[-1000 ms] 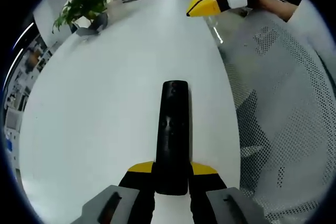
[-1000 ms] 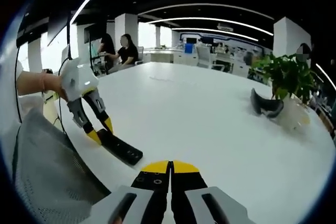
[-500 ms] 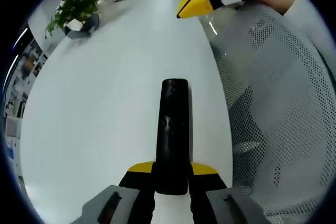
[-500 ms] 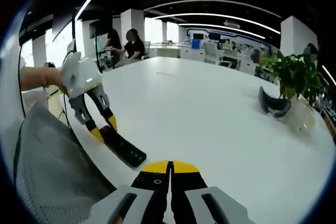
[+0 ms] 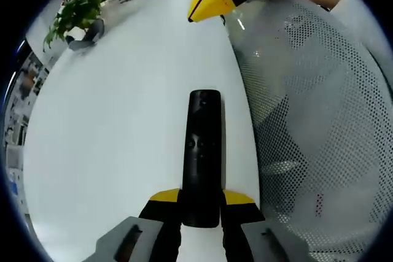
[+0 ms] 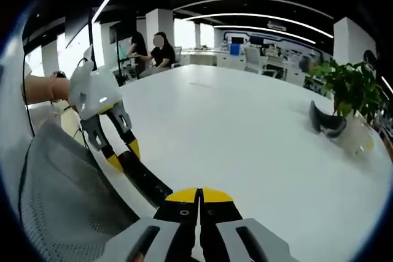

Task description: Press the specified remote control buttons in sequence, fully releasing each button before pressing the next.

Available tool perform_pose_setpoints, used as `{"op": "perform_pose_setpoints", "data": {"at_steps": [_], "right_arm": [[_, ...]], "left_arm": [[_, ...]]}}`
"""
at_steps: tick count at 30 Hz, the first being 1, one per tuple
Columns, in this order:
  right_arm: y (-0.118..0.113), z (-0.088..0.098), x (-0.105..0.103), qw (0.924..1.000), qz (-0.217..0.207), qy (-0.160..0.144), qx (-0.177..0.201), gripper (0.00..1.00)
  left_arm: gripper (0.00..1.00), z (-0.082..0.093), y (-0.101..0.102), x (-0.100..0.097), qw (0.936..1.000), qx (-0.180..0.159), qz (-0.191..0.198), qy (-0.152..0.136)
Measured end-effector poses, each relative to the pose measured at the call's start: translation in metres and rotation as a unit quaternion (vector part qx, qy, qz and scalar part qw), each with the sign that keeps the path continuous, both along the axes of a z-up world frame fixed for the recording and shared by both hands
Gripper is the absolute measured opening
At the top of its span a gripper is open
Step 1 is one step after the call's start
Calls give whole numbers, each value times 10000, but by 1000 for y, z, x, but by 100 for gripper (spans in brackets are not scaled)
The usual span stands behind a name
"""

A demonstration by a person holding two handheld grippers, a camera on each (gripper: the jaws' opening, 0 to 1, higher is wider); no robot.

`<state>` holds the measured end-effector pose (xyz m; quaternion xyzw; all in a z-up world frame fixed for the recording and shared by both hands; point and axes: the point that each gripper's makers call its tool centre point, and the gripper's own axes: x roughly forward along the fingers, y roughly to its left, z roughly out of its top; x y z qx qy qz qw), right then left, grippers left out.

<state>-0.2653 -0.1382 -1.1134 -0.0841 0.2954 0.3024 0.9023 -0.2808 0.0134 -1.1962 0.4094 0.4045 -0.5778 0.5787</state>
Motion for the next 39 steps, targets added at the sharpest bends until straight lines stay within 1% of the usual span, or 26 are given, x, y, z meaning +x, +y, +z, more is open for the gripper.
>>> {"op": "perform_pose_setpoints", "data": {"at_steps": [1, 4, 6, 7, 8, 9, 10, 11, 12, 13, 14, 16, 17, 18, 19, 20, 22, 23, 25, 27, 28, 30, 34, 39], "right_arm": [[1, 1, 0, 9999, -9, 28, 107, 0], [1, 1, -1, 9999, -32, 59, 113, 0], [3, 0, -1, 9998, -35, 128, 143, 0], [3, -3, -1, 9996, -40, 214, 166, 0], [-1, -9, -2, 9992, -93, 369, 90, 0], [-3, -13, -2, 9991, -53, 422, -61, 0], [-2, -17, -5, 9985, 106, 509, -156, 0], [-5, -23, -7, 9971, 192, 650, -333, 0], [-8, -31, -12, 9947, 199, 908, -442, 0], [-6, -37, -16, 9916, 332, 1162, -468, 0], [1, -35, -16, 9918, 442, 1159, -313, 0], [16, -24, -16, 9915, 625, 1138, 78, 0], [23, -20, -18, 9900, 730, 1186, 226, 0], [30, -18, -21, 9864, 907, 1333, 303, 0], [35, -17, -18, 9863, 990, 1292, 255, 0], [43, -18, -18, 9824, 1300, 1336, 77, 0], [48, -23, -16, 9764, 1659, 1335, -348, 0], [53, -27, -14, 9709, 1873, 1360, -617, 0], [63, -31, -17, 9608, 2246, 1459, -714, 0], [68, -40, -21, 9495, 2536, 1628, -871, 0], [67, -46, -20, 9433, 2687, 1607, -1102, 0], [65, -53, -20, 9369, 2823, 1578, -1327, 0], [61, -62, -17, 9329, 2863, 1606, -1480, 0], [61, -67, -20, 9243, 3056, 1654, -1580, 0]], "left_arm": [[23, 0, 0, 0, 10000, 9, 23, 0], [23, 0, 0, -1, 10000, -6, 60, -8], [23, 0, 0, -3, 9999, -32, 94, -10], [23, 0, 0, -3, 9999, -45, 106, -15], [23, 0, 0, -3, 9999, -65, 99, -24], [23, 0, 0, -3, 9999, -76, 98, -22], [23, 0, 0, -2, 9999, -97, 133, -4], [23, 0, 0, -2, 9998, -117, 181, 14], [23, 0, 0, -2, 9996, -148, 224, 18], [23, 0, 1, -3, 9997, -170, 197, -1], [23, 0, 1, -3, 9995, -213, 219, -15], [23, 0, 2, -3, 9990, -335, 288, 2], [23, 1, 2, -2, 9989, -382, 286, 7], [23, 1, 2, -2, 9984, -448, 330, 26], [23, 1, 2, -2, 9983, -480, 328, 25], [23, 1, 2, -2, 9981, -513, 352, 30], [23, 1, 1, -2, 9980, -536, 339, 18], [23, 1, 1, -2, 9980, -533, 333, 14], [23, 1, 1, -2, 9981, -515, 330, 16], [23, 1, 0, -2, 9984, -479, 310, 24], [23, 0, 0, -2, 9984, -469, 312, 33], [23, 0, 1, -2, 9985, -460, 305, 38], [23, 0, 1, -2, 9980, -522, 353, 44], [23, 0, 0, -2, 9979, -541, 362, 58]]}}
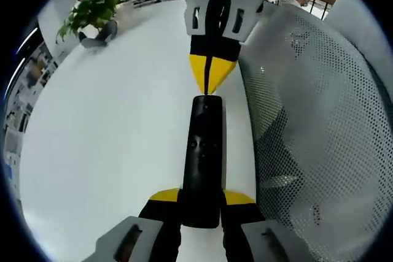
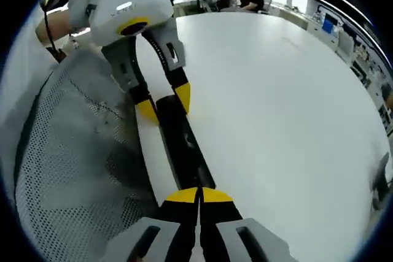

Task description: Press the specified remote control buttons in sequence, fully releasing each button before pressing the next.

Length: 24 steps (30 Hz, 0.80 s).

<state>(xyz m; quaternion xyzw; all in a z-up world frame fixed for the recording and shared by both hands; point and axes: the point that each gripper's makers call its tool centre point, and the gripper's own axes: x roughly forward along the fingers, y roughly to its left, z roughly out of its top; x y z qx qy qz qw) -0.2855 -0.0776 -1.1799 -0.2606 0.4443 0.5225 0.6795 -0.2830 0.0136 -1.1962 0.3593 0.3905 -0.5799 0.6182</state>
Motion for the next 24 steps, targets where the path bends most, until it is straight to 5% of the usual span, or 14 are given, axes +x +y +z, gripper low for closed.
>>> {"op": "perform_pose_setpoints", "data": {"at_steps": [16, 20, 24], "right_arm": [[4, -6, 2, 9915, 947, -95, -886, 0], [2, -6, 4, 9933, 743, -3, -886, 0], [2, -5, 4, 9961, 658, -236, -533, 0]], "left_arm": [[23, 0, 1, 0, 10000, 10, -73, 21], [23, 0, 0, 0, 10000, 21, -75, -1], [23, 1, 0, 1, 10000, -27, -42, -6]]}}
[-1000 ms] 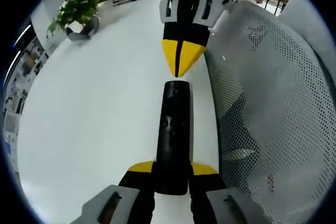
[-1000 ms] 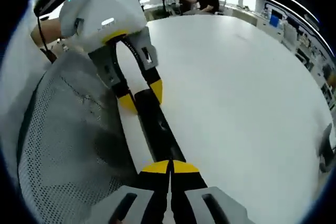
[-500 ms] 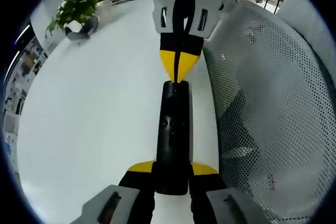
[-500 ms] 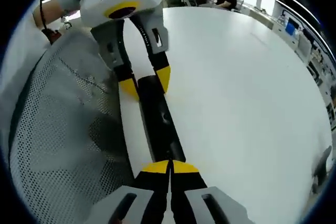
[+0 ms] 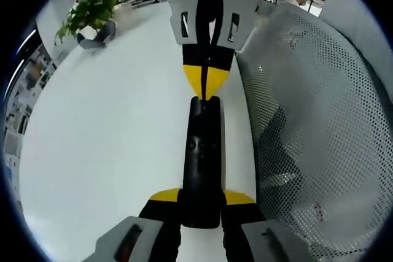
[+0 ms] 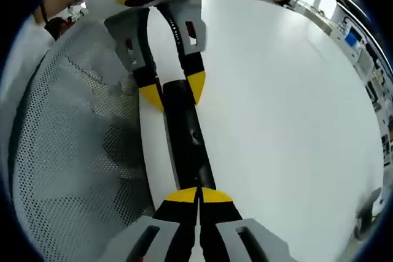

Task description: Press the specified remote control buttons in sequence, fully releasing each button before pressing the next.

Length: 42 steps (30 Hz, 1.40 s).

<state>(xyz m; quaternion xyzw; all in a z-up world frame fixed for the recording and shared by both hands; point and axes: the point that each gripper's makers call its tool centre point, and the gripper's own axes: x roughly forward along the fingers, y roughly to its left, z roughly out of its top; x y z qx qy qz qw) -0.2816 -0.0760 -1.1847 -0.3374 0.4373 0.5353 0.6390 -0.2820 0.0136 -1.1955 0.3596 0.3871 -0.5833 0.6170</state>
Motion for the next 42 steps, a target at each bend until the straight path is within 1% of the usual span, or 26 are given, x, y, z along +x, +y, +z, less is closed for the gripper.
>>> {"op": "perform_pose_setpoints", "data": {"at_steps": [2, 3, 5, 7, 9, 13, 15, 17, 18, 19, 21, 22, 23, 26, 28, 29, 31, 35, 37, 38, 42], "right_arm": [[0, 1, 0, 9995, 9, -192, 231, 0], [0, 1, 0, 9989, -164, -229, 388, 0], [0, 2, -1, 9967, -426, -201, 661, 0], [0, 3, -1, 9941, -628, -88, 879, 0], [-2, 3, 0, 9944, -595, -123, 864, 0], [9, 8, 1, 9957, -146, -189, 898, 0], [14, 7, -1, 9966, 61, -103, 811, 0], [11, 2, -3, 9981, 314, -23, 531, 0], [8, -1, -2, 9985, 423, -122, 314, 0], [13, 2, 0, 9975, 507, -246, 437, 0], [16, 2, -3, 9977, 513, -206, 387, 0], [16, 1, -5, 9975, 599, -214, 314, 0], [15, 2, -3, 9969, 677, -301, 255, 0], [14, 1, -6, 9933, 1086, -389, 26, 0], [14, 0, -6, 9896, 1344, -492, -114, 0], [14, 0, -5, 9863, 1532, -570, -206, 0], [14, -1, -5, 9818, 1756, -658, -304, 0], [14, -1, -4, 9815, 1773, -667, -279, 0], [13, -1, -3, 9836, 1686, -621, -161, 0], [13, -1, -3, 9858, 1581, -554, -73, 0], [14, 0, -3, 9891, 1401, -448, 81, 0]], "left_arm": [[23, 0, 0, 0, 10000, -5, -7, -4], [23, 0, 0, 0, 10000, -6, -5, -3], [23, 0, 0, 0, 10000, -7, -6, -4], [23, 0, 0, 0, 10000, -5, -10, -6], [23, 0, 0, -1, 10000, -20, -9, -10], [23, 0, 1, -2, 9999, -104, 34, -9], [23, 0, 1, -2, 9999, -142, 53, -2], [23, 0, 1, -2, 9998, -164, 65, 3], [23, 0, 1, -2, 9998, -166, 62, 0], [23, 0, 1, -2, 9998, -167, 66, 0], [23, -1, 1, -3, 9998, -171, 82, -1], [23, 0, 1, -3, 9998, -175, 86, -2], [23, 0, 1, -3, 9998, -179, 86, -3], [23, 0, 1, -3, 9997, -202, 139, 22], [23, -1, 1, -4, 9998, -155, 108, -15], [23, 0, 1, -4, 9998, -142, 109, -20], [23, 0, 1, -4, 9998, -135, 114, -39], [23, 0, 2, -4, 9996, -216, 153, -31], [23, 0, 2, -3, 9996, -241, 175, -30], [23, 0, 1, -3, 9995, -242, 179, -34], [23, 0, 1, -3, 9996, -200, 174, -44]]}}
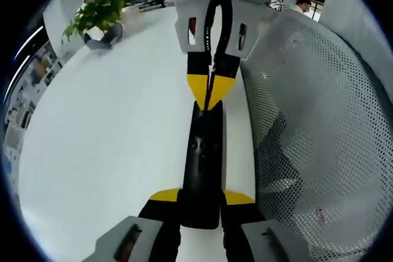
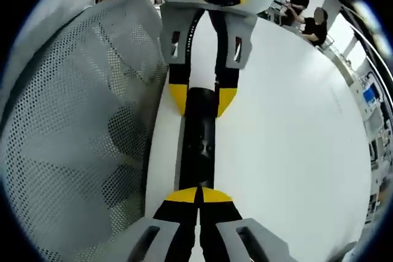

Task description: Press the specified remote control buttons in sequence, fully releasing each button before pressing the next.

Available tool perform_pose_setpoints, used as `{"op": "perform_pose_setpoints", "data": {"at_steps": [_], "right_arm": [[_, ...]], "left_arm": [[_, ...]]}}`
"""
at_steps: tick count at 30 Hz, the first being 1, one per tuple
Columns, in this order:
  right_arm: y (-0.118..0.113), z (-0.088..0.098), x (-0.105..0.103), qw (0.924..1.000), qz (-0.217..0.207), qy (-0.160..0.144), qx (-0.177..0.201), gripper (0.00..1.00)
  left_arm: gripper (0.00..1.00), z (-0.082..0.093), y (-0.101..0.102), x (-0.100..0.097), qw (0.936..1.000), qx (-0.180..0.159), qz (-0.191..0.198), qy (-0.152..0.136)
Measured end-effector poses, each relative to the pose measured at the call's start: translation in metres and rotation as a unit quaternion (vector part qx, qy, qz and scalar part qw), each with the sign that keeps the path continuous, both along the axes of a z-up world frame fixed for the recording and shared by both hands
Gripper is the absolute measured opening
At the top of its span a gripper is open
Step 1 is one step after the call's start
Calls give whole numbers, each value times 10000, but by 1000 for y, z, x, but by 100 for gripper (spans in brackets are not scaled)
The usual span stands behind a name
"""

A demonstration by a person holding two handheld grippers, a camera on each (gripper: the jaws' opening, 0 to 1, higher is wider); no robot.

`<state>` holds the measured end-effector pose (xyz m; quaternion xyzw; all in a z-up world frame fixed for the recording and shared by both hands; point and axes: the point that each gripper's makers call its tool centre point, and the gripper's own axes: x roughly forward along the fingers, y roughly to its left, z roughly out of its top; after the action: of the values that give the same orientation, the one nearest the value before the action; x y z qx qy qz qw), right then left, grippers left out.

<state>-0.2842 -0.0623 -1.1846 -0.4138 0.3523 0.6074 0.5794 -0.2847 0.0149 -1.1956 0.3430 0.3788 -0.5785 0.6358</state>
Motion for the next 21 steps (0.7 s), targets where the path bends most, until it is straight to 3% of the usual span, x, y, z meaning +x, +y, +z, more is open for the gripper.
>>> {"op": "perform_pose_setpoints", "data": {"at_steps": [6, 21], "right_arm": [[0, 1, -1, 9999, 9, 148, 39, 0], [13, 2, -5, 9995, 195, 176, 171, 0]], "left_arm": [[23, 0, 0, 0, 10000, -36, 49, 11], [23, 0, 0, 1, 9999, -65, 77, 14]]}}
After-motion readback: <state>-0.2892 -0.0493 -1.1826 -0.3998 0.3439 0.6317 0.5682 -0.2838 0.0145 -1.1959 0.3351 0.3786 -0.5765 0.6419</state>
